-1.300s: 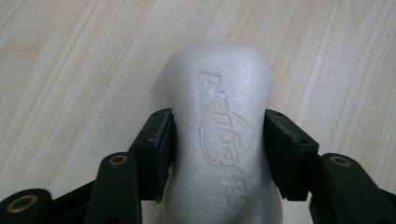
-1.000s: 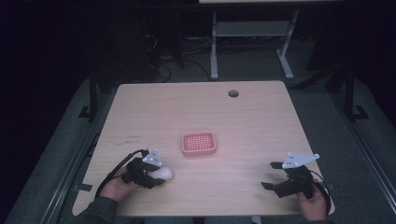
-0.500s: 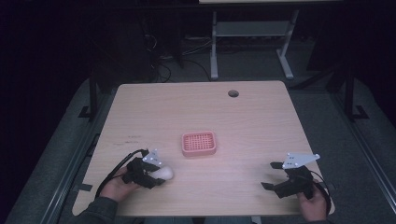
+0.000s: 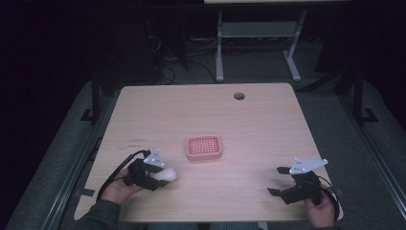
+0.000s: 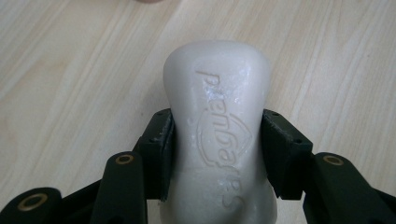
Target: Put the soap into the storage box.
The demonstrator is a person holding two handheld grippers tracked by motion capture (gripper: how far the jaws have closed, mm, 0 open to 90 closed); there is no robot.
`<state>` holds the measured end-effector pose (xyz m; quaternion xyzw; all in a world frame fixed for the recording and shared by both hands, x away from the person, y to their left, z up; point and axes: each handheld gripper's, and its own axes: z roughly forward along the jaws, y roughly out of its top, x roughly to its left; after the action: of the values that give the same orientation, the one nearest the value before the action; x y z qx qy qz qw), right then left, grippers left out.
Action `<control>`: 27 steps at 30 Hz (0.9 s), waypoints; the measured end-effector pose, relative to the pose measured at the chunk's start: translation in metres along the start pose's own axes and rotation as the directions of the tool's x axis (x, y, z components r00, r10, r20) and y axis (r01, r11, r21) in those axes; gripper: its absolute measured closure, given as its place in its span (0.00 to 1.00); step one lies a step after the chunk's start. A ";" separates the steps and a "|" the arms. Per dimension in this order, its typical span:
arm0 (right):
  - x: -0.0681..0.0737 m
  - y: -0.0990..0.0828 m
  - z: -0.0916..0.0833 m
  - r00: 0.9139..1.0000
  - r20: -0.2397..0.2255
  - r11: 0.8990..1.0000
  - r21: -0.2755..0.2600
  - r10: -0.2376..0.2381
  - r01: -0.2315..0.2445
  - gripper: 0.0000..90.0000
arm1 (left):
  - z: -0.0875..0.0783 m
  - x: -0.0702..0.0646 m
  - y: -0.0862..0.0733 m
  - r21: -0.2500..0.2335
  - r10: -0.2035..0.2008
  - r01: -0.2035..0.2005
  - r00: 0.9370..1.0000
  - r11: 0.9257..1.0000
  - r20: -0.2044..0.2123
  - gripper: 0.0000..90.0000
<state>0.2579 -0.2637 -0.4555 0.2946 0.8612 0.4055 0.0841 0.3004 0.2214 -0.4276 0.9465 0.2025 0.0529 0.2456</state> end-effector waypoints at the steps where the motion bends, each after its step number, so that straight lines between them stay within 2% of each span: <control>1: 0.000 0.000 0.000 1.000 0.000 1.000 0.000 0.001 -0.001 0.16 | 0.000 0.000 0.002 0.003 0.003 -0.003 1.000 1.000 0.002 0.55; 10: 0.000 -0.001 -0.001 1.000 0.000 1.000 -0.008 0.006 -0.006 0.16 | 0.005 0.003 0.014 0.029 0.031 -0.031 0.999 0.999 0.012 0.55; 20: -0.001 -0.001 -0.001 1.000 -0.001 1.000 -0.010 0.002 -0.002 0.16 | 0.006 0.007 0.026 0.022 0.023 -0.023 0.999 0.999 0.026 0.55; 27: -0.001 -0.001 -0.001 1.000 -0.003 1.000 -0.012 0.001 -0.001 0.16 | 0.007 0.009 0.037 0.037 0.040 -0.041 0.999 0.998 0.031 0.55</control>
<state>0.2575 -0.2652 -0.4552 0.2940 0.8587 0.4112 0.0841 0.3231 0.1927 -0.4161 0.9555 0.1806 0.0399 0.2298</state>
